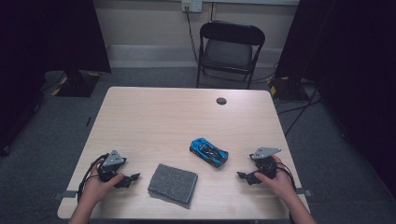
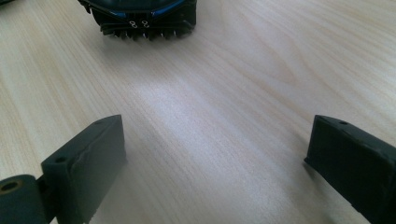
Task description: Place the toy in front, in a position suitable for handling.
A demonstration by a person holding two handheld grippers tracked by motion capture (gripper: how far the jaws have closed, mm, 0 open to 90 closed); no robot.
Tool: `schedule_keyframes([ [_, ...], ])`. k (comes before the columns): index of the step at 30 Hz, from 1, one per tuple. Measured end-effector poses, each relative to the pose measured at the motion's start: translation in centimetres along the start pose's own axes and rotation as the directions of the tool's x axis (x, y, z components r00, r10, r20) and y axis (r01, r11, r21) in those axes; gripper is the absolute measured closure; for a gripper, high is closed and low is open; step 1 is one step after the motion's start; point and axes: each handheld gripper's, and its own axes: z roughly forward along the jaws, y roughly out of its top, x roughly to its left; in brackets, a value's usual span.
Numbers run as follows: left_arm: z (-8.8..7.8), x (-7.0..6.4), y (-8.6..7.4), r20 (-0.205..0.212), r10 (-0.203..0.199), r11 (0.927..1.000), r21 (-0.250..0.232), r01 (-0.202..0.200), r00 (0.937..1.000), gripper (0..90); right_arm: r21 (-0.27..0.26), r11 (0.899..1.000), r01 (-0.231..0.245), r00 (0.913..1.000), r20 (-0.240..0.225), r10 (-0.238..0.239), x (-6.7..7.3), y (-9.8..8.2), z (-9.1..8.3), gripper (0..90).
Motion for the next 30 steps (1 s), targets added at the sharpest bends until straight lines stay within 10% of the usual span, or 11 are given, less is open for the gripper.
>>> schedule_keyframes([
  [30,0.0,0.0,0.0,0.001,0.002,1.0,0.0,-0.002,1.0,11.5,-0.038,0.998,-0.041,0.9974,-0.061,0.039,0.8,3.9,-0.5,13.8],
])
